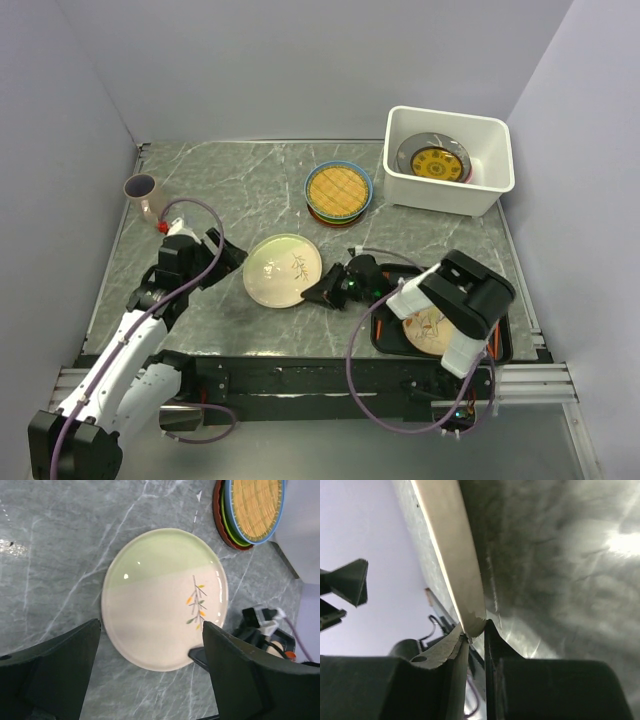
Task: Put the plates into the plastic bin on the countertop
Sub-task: Pick up the plate at the center of the board, then place the plate in the plastic bin.
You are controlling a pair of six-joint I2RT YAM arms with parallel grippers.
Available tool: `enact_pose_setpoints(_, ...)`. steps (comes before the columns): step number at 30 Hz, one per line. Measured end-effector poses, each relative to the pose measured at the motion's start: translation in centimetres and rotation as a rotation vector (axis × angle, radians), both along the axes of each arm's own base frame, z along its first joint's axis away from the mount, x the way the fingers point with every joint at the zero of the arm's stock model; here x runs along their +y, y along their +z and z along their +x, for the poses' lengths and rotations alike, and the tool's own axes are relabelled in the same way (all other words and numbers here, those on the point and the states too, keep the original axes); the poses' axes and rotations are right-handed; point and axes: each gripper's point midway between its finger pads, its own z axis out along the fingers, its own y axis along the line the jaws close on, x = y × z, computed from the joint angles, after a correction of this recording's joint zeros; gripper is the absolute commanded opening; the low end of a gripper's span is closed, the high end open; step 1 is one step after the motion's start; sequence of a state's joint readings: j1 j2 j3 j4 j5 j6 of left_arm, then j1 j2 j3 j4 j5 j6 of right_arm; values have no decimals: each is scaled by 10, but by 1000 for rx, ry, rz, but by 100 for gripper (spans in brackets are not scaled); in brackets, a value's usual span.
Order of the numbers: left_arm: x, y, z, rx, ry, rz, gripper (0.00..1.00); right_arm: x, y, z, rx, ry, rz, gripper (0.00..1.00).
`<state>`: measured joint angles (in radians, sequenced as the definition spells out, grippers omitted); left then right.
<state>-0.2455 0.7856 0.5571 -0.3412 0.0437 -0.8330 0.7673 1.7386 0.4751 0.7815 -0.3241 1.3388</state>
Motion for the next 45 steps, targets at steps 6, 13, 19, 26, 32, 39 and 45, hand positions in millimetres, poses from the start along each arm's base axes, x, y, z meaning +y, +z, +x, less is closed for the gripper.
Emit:
enact_pose_setpoints(6,5,5,0,-21,23,10,91,-12,18,2,-95,26,-116,4)
enact_pose_setpoints(13,13,2,0,-18,58,39,97,-27,30,2,-176,52,-228,4)
enact_pose_setpoints(19,17,1,1,-20,76,51,98,-39,40,-3,-213,74,-283,4)
enact_pose_setpoints(26,17,-2,1,-14,76,53,99,-46,49,-8,-244,91,-298,4)
enact_pose_setpoints(32,17,-4,1,-12,77,54,99,-55,64,-2,-256,83,-298,4)
enact_pose_setpoints(39,15,-3,2,-21,71,48,99,-92,98,42,-292,-47,-250,5)
enact_pose_setpoints(45,13,-12,1,3,59,48,99,-133,119,80,-306,-179,-234,5)
